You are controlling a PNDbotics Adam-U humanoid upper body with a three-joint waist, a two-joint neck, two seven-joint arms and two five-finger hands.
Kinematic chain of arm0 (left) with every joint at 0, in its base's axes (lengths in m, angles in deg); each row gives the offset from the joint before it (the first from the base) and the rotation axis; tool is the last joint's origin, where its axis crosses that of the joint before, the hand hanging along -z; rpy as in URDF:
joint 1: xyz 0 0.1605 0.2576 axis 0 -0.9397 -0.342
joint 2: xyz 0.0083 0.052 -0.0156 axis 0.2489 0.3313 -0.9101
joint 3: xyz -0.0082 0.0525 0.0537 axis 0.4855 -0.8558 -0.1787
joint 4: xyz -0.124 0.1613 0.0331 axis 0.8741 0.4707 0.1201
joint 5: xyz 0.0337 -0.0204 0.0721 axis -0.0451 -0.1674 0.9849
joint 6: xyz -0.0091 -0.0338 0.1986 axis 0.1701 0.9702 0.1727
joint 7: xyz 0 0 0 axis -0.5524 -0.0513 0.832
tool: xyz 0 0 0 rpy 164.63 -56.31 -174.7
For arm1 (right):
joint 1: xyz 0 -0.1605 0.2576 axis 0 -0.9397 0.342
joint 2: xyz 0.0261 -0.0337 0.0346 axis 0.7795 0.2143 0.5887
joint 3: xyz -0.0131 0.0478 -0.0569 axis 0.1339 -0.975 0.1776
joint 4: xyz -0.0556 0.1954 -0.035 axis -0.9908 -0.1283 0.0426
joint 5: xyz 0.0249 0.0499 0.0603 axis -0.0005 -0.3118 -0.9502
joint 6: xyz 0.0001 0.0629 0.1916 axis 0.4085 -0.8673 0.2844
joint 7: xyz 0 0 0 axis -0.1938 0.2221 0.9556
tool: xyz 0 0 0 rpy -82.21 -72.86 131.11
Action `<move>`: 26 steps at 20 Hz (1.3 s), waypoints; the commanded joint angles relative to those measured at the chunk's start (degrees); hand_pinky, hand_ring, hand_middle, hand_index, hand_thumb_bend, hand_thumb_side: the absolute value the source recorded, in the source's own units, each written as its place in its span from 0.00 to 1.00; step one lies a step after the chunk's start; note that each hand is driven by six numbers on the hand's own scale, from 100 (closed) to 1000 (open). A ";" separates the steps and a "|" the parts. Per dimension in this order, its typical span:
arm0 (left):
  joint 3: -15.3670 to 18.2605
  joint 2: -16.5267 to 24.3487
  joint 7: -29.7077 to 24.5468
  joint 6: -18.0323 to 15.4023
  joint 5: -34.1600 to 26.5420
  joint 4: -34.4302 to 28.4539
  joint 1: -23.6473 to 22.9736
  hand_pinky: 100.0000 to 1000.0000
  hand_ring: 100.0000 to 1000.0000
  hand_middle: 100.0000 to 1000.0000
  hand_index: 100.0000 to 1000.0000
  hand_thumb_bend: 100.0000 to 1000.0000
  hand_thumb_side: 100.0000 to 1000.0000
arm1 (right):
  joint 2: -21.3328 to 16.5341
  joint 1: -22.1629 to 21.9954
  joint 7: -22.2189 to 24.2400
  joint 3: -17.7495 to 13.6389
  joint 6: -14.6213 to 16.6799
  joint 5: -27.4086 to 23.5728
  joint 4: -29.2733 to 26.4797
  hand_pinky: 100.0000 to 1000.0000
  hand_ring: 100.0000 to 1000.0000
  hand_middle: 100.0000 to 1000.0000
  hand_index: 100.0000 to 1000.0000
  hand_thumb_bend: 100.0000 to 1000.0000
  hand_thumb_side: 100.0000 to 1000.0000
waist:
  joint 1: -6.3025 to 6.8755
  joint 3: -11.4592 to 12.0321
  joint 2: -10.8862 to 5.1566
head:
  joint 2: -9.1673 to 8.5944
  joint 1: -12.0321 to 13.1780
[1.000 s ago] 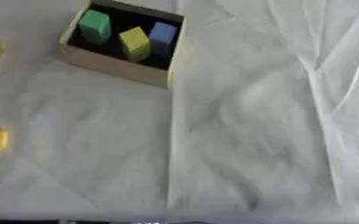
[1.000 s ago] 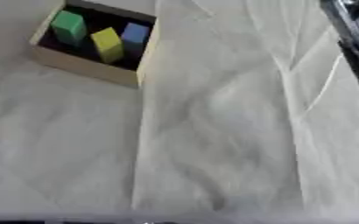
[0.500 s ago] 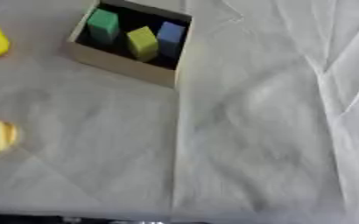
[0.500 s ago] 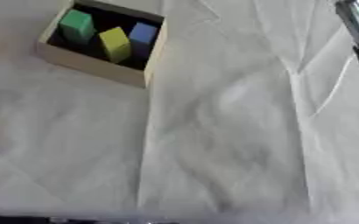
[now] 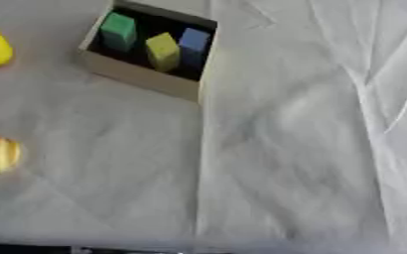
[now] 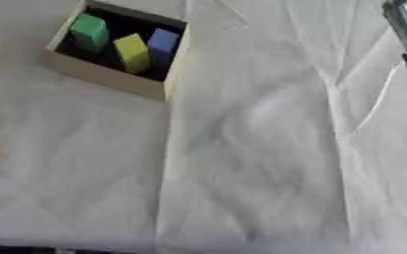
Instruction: Pick up objects on the table and place them in the box.
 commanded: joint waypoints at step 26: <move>-1.12 -0.02 -3.63 0.28 8.06 11.11 -2.55 0.88 0.91 0.87 0.92 0.52 0.06 | -1.09 -0.11 -1.76 -1.94 -0.48 -0.82 -0.89 0.78 0.75 0.71 0.81 0.00 0.66 | -1.11 -0.34 -1.68 | 0.22 5.58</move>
